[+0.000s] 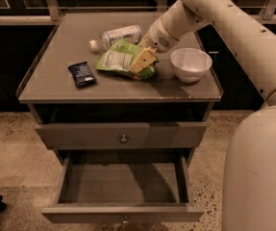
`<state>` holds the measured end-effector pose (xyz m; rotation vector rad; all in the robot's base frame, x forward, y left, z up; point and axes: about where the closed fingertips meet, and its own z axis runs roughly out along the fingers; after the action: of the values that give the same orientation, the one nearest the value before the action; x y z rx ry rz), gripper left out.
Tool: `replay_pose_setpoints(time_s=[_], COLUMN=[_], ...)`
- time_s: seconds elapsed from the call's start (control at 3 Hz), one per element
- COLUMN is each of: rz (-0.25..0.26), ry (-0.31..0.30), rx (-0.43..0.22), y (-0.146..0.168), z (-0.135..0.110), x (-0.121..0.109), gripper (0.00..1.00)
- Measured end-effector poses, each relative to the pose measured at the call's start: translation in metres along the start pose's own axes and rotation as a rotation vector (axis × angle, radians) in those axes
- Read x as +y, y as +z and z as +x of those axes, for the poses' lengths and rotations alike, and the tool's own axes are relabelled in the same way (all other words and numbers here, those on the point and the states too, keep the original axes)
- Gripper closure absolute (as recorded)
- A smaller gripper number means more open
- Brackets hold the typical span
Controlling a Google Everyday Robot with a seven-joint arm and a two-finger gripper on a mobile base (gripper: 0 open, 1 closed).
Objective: Place green rice chip bag into middle drawer
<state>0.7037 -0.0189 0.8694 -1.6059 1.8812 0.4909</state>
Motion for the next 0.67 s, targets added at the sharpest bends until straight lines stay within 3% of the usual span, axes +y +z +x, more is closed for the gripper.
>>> replay_pose_setpoints(time_s=[0.33, 0.67], rz=[0.000, 0.000], ry=[0.000, -0.007], rx=[0.000, -0.002], y=[0.0000, -0.0068], z=[0.0000, -0.0079], x=[0.0000, 0.0069], gripper=[0.96, 1.00])
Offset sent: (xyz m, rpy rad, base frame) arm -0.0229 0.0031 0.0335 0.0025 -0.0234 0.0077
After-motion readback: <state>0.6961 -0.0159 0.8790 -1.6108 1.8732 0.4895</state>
